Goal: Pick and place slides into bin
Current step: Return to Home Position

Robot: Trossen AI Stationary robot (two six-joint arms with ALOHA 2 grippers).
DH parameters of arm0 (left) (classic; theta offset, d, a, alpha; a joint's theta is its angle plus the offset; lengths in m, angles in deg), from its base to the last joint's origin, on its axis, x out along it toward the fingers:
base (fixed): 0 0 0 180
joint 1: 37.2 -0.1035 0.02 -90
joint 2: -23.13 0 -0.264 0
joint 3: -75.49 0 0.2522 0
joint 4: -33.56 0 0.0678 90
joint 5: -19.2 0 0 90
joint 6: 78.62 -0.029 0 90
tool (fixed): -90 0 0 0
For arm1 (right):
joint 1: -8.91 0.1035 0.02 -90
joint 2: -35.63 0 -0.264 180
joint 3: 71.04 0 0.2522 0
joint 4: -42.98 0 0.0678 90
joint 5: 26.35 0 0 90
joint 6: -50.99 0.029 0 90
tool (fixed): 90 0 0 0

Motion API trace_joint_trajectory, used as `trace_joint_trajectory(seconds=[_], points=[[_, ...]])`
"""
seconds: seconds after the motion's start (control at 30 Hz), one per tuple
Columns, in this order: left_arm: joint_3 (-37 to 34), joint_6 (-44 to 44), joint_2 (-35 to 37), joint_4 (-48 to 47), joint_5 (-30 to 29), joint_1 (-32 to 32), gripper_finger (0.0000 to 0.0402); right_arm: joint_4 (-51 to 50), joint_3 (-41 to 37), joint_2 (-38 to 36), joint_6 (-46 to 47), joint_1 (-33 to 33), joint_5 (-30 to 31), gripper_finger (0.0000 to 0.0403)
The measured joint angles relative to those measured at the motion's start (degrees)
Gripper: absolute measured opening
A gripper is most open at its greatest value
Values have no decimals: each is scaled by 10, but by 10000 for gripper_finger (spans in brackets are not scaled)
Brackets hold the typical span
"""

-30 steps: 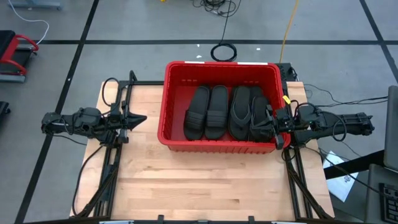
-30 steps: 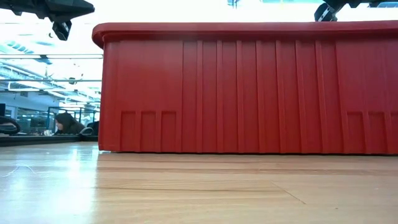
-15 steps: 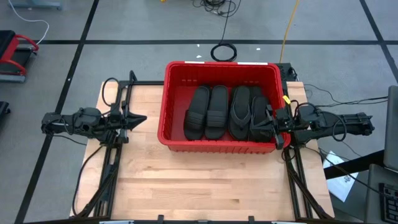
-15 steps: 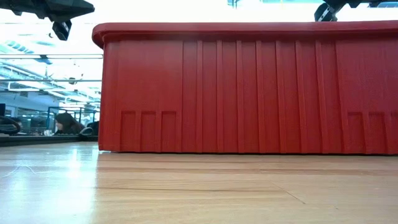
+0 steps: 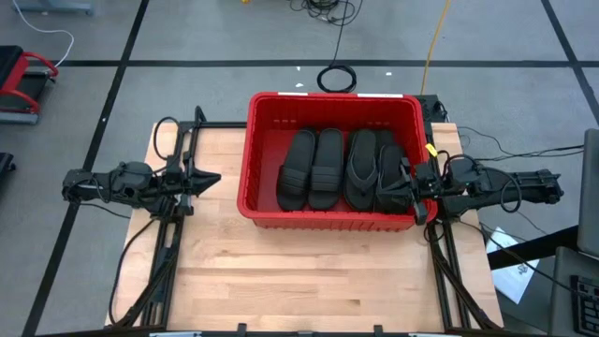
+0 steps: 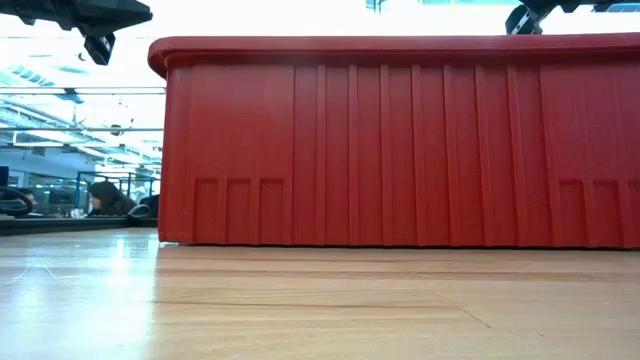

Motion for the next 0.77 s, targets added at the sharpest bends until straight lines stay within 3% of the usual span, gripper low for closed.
trace_joint_trajectory(seconds=[0.5, 0.77], points=[[0, 0, 0, 0, 0, 0, 1, 0, 0, 0, 0, 0, 0, 0], [0, 0, 0, 0, 0, 0, 23, 0, 0, 0, 0, 0, 0, 0]])
